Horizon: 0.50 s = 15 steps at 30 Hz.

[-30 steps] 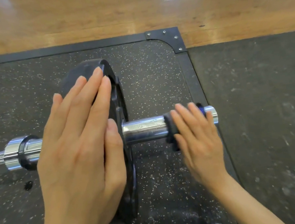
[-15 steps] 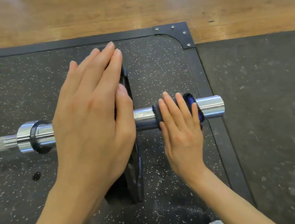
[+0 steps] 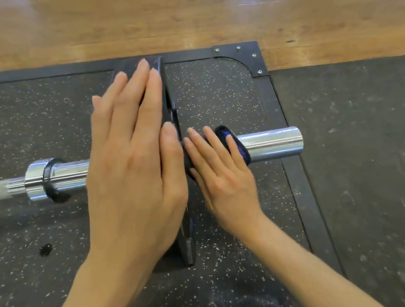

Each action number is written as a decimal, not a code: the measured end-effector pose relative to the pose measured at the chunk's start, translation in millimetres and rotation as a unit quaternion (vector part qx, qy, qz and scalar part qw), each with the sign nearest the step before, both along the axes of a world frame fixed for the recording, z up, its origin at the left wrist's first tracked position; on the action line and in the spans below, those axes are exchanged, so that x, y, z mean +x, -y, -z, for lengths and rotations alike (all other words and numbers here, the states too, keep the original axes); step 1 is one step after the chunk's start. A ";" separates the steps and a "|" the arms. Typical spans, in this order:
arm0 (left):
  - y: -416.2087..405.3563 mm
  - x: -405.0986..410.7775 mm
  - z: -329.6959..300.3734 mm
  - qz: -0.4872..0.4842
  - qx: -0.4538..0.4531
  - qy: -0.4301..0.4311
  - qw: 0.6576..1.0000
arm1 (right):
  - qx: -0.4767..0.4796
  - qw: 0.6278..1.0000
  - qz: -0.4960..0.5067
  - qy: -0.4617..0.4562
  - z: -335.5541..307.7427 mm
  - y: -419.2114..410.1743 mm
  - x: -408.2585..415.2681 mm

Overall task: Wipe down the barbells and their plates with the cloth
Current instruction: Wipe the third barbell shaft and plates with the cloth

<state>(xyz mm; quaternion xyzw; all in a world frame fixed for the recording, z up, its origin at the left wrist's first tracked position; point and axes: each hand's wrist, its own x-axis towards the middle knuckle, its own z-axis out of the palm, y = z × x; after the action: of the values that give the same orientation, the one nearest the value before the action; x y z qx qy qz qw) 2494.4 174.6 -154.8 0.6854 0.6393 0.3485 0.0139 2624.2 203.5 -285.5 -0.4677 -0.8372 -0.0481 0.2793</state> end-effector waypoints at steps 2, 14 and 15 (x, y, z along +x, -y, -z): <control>-3.5 -2.3 -1.8 0.000 -0.006 0.005 1.000 | 0.013 1.000 -0.008 0.009 2.1 -6.3 32.6; -31.2 -6.1 -4.1 -0.013 -0.018 0.023 0.999 | 0.031 0.999 0.004 0.017 12.3 -21.0 38.3; -32.8 -6.4 -4.5 -0.013 -0.021 0.027 0.999 | 0.031 0.999 0.033 0.004 15.2 -23.5 54.6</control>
<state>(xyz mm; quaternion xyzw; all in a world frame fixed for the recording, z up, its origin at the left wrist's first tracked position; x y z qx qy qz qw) 2488.0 207.4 -150.3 0.6672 0.6546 0.3532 0.0411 2678.8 226.9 -300.7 -0.4864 -0.8203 -0.0851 0.2886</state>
